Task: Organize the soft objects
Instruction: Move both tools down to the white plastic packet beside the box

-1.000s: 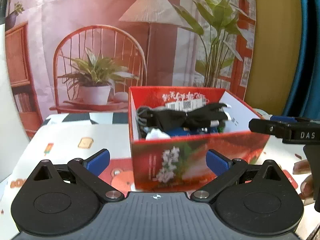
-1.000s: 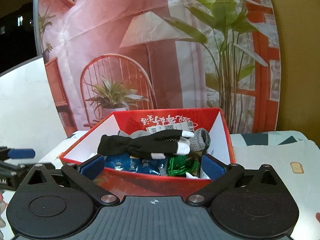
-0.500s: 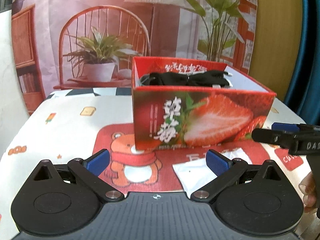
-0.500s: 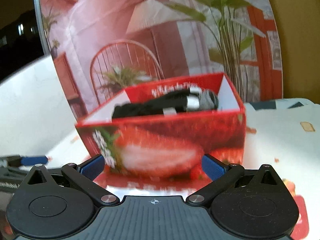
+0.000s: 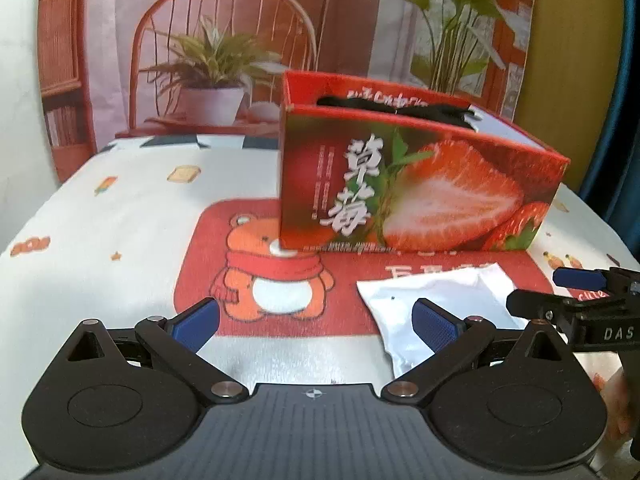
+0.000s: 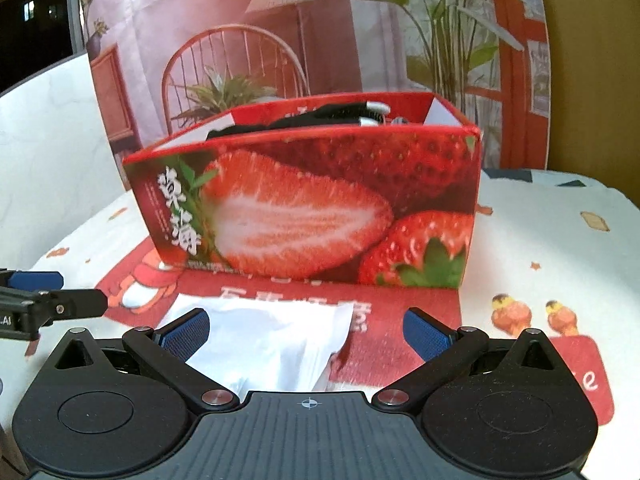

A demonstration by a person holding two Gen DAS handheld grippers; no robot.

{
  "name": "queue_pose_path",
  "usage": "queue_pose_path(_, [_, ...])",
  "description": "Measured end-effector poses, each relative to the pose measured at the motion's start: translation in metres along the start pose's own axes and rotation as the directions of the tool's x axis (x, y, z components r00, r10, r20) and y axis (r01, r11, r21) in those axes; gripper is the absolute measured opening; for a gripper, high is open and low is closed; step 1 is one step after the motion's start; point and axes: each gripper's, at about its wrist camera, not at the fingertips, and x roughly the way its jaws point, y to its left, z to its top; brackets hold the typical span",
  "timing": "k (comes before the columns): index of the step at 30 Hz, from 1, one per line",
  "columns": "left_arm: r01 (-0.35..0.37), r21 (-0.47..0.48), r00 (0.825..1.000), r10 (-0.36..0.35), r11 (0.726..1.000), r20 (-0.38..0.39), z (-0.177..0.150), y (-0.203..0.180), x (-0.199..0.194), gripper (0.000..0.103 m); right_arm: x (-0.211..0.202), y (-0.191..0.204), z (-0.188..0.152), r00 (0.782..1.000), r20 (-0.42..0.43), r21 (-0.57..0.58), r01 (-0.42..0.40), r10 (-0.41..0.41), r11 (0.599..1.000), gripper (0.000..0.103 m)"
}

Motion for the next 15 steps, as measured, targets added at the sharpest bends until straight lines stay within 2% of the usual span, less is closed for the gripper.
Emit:
queue_pose_path(9, [-0.004,-0.001,1.0,0.004,1.0,-0.025,-0.007,0.002,0.007,0.103,0.001,0.004,-0.015,1.0,-0.016,-0.037,0.009,-0.01,0.999,0.103])
queue_pose_path(15, [-0.009,-0.016,0.999,0.009,1.0,-0.038,-0.009,0.007,0.011,0.103,0.003,0.015,-0.018,1.0,-0.026,-0.11,-0.01,0.007,0.994,0.103])
